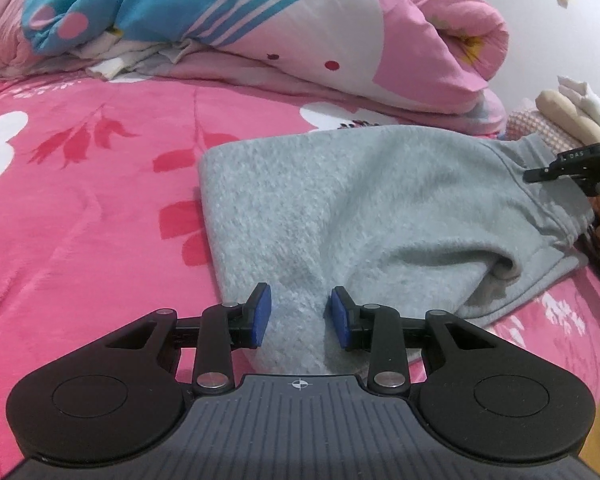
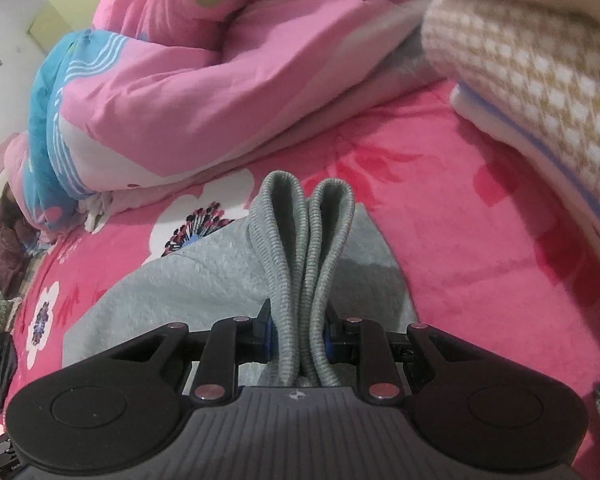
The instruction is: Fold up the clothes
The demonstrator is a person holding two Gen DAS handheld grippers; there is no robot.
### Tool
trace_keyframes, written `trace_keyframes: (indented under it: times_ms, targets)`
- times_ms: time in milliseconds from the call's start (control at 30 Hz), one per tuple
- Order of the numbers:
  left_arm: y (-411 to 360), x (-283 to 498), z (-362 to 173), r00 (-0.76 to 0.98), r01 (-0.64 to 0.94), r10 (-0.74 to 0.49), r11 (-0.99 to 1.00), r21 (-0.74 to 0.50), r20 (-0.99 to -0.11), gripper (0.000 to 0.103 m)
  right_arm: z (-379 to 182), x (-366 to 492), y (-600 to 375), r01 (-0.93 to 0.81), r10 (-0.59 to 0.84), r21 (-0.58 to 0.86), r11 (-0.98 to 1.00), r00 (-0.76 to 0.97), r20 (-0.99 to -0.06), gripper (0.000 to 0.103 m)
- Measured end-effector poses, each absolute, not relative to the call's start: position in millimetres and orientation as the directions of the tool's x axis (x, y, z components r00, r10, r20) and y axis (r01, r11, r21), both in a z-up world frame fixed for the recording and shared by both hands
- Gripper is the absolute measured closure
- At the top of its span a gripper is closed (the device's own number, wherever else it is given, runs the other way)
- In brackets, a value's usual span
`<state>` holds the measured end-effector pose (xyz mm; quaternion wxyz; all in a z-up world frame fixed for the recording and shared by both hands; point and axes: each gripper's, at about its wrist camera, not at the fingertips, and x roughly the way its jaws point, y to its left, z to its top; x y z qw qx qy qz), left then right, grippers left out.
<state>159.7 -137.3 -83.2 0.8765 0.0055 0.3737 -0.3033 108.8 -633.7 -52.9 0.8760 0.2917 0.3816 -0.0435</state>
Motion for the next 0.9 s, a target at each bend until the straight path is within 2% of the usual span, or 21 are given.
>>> trace_keyframes:
  times_ms: [333,400,433,467,567,833,900]
  targets:
    - [-136,156,-81,0.535,0.537,-0.531,0.814,-0.221,-0.658,0.070,-93,107,-658,0.326,0.146,0.491,0.808,0.696,-0.703,0.076]
    - [-131,156,-79,0.534,0.526,-0.537,0.816,-0.241,-0.654,0.070,-82,103,-647,0.318,0.065,0.392,0.863,0.700,-0.711,0.059]
    - [-127,157,-77,0.534,0.516,-0.541,0.817,-0.257,-0.650,0.070,-75,100,-638,0.328,-0.013,0.297,0.897,0.691,-0.722,0.046]
    - [-123,157,-76,0.535,0.506,-0.546,0.818,-0.272,-0.645,0.069,-68,98,-629,0.337,-0.091,0.202,0.920,0.683,-0.725,0.042]
    - [-110,159,-75,0.543,0.473,-0.552,0.824,-0.312,-0.633,0.068,-43,80,-607,0.340,-0.221,0.044,0.939,0.698,-0.681,0.043]
    - [-81,171,-87,0.513,0.328,-0.581,0.813,-0.481,-0.632,0.068,-55,60,-538,0.249,-0.252,-0.099,0.963,0.717,-0.650,0.045]
    - [-74,174,-89,0.502,0.293,-0.594,0.800,-0.523,-0.628,0.068,-58,54,-521,0.226,-0.259,-0.135,0.965,0.722,-0.641,0.050]
